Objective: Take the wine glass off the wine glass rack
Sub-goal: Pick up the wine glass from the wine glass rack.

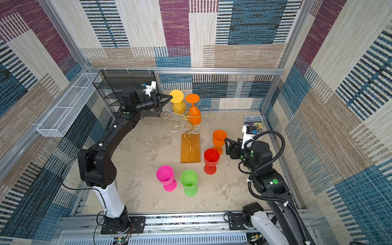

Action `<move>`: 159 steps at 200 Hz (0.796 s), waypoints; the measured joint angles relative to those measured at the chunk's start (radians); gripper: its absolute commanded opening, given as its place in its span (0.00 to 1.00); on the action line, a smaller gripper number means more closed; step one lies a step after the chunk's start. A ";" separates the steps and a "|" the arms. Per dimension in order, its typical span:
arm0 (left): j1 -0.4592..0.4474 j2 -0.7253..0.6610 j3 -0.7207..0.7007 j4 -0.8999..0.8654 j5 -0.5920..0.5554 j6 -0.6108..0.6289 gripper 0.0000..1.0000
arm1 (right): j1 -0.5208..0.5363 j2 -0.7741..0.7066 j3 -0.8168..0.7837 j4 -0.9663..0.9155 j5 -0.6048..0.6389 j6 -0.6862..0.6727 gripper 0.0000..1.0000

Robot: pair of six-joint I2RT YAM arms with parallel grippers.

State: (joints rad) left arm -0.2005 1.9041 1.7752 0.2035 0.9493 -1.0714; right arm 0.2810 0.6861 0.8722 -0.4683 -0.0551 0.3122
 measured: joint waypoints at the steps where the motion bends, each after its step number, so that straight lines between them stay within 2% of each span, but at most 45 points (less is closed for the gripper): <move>1: 0.000 0.001 0.001 0.000 0.000 0.000 0.00 | 0.000 0.000 0.000 0.000 0.000 0.000 0.72; 47: -0.028 0.018 0.013 -0.005 0.001 0.000 0.00 | 0.000 0.000 0.000 0.000 0.004 -0.007 0.72; 159: -0.031 -0.107 -0.082 -0.074 0.003 0.064 0.00 | 0.000 -0.005 -0.018 0.000 0.006 -0.011 0.72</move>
State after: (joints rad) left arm -0.2310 1.7969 1.6932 0.1299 0.9527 -1.0077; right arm 0.2810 0.6811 0.8547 -0.4686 -0.0490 0.3016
